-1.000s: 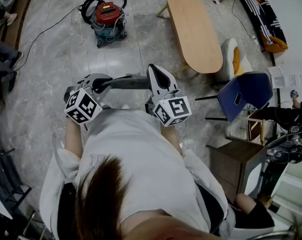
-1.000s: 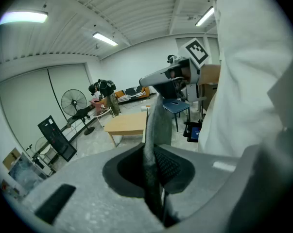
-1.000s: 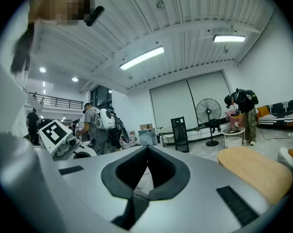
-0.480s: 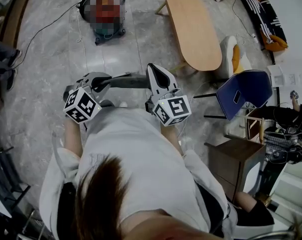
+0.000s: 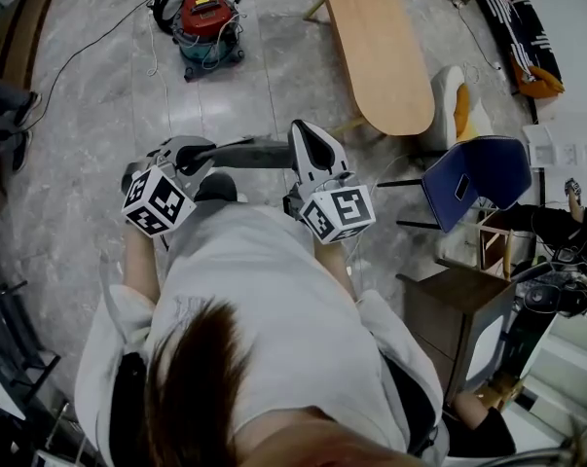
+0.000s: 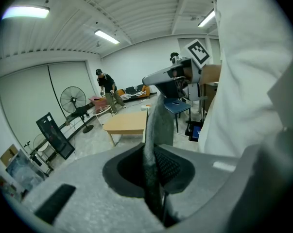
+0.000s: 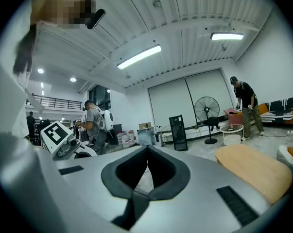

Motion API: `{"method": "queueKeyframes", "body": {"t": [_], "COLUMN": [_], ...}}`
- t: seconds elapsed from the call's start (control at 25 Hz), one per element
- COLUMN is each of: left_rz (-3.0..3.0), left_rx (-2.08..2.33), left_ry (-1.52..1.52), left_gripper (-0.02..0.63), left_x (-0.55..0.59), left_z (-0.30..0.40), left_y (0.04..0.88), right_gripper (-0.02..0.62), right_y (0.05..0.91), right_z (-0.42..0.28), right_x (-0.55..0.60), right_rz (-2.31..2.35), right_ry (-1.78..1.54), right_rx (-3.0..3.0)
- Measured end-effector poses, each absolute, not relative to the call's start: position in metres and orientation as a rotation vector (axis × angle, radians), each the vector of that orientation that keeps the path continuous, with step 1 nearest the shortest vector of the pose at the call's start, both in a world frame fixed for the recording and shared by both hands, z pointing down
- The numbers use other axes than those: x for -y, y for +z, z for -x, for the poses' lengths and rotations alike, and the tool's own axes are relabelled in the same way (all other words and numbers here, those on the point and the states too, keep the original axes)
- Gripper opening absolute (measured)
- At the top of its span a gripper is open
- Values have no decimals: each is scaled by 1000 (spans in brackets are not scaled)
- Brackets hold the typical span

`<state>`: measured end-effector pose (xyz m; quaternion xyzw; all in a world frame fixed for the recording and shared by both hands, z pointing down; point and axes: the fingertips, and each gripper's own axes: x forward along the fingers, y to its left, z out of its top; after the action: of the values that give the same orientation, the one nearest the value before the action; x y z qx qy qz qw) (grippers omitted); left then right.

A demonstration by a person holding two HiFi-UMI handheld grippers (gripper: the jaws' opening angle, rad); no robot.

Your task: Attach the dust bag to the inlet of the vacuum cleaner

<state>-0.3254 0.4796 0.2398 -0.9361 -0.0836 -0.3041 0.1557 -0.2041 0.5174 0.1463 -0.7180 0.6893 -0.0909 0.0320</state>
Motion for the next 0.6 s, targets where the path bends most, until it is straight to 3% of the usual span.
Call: {"method": "queueKeyframes", "body": {"t": [0.6], "left_rz": [2709], "left_rx": [186], "left_ry": [-839], "left_gripper": [37], "left_x": [-353], "left_z": [275], "left_y": [243], "right_gripper": [2], "right_y": [145], "right_z": [155], "right_x": [-401], "right_rz": [2199], "right_ry": [-320], "right_rx": [-2086]}}
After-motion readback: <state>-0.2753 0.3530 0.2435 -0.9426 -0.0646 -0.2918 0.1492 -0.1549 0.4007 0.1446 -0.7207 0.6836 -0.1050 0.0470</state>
